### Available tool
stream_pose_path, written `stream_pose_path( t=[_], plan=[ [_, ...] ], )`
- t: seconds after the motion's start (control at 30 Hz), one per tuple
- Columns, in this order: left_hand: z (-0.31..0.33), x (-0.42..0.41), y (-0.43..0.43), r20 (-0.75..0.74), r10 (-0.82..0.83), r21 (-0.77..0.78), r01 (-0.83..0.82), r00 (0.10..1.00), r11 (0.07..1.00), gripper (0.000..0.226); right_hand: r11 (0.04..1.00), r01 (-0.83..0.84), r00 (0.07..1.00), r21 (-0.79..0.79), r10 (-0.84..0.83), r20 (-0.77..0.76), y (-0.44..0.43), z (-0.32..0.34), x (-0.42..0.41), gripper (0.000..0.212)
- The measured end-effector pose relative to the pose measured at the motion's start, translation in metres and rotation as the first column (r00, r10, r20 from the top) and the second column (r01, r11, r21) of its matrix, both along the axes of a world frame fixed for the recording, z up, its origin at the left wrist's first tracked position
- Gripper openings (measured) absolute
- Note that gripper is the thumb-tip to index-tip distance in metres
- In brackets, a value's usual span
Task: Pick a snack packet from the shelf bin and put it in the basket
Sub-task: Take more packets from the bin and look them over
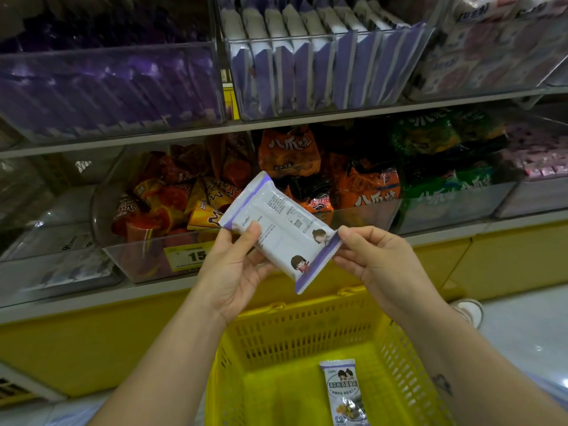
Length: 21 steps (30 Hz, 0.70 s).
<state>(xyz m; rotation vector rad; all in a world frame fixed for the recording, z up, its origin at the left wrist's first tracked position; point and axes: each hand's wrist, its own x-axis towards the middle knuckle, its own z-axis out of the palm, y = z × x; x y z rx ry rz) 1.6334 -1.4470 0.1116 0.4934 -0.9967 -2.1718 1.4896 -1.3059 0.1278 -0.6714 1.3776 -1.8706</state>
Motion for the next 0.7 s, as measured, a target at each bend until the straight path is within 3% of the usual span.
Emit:
stream_pose_path(
  t=[0.07, 0.2, 0.33, 0.4, 0.57, 0.7],
  plan=[
    [0.000, 0.000, 0.000, -0.019, 0.030, 0.016, -0.030, 0.999, 0.999, 0.047, 0.999, -0.033, 0.996, -0.027, 0.035, 0.084, -0.002, -0.001, 0.001, 0.017],
    [0.002, 0.000, -0.002, -0.033, 0.069, 0.032, -0.068, 0.997, 0.997, 0.048, 0.995, -0.051, 0.962, -0.084, 0.072, 0.262, -0.005, 0.000, 0.002, 0.041],
    [0.003, -0.001, 0.001, -0.046, 0.088, 0.041, -0.086, 0.995, 0.995, 0.051, 0.985, -0.173, 0.972, -0.013, 0.173, 0.160, -0.005, -0.001, 0.007, 0.022],
    [0.003, -0.002, 0.004, -0.046, 0.116, 0.034, -0.114, 0.992, 0.993, 0.055, 0.967, -0.245, 0.966, 0.074, 0.237, 0.102, -0.004, -0.007, 0.010, 0.033],
    [0.003, -0.002, 0.012, 0.005, 0.221, -0.121, -0.219, 0.975, 0.968, 0.054, 0.958, -0.255, 0.960, 0.130, 0.235, 0.151, -0.007, -0.013, 0.019, 0.005],
    [0.003, -0.001, 0.014, 0.016, 0.278, -0.256, -0.265, 0.960, 0.930, 0.054, 0.948, -0.284, 0.950, 0.142, 0.258, 0.176, -0.009, -0.019, 0.017, 0.002]
  ],
)
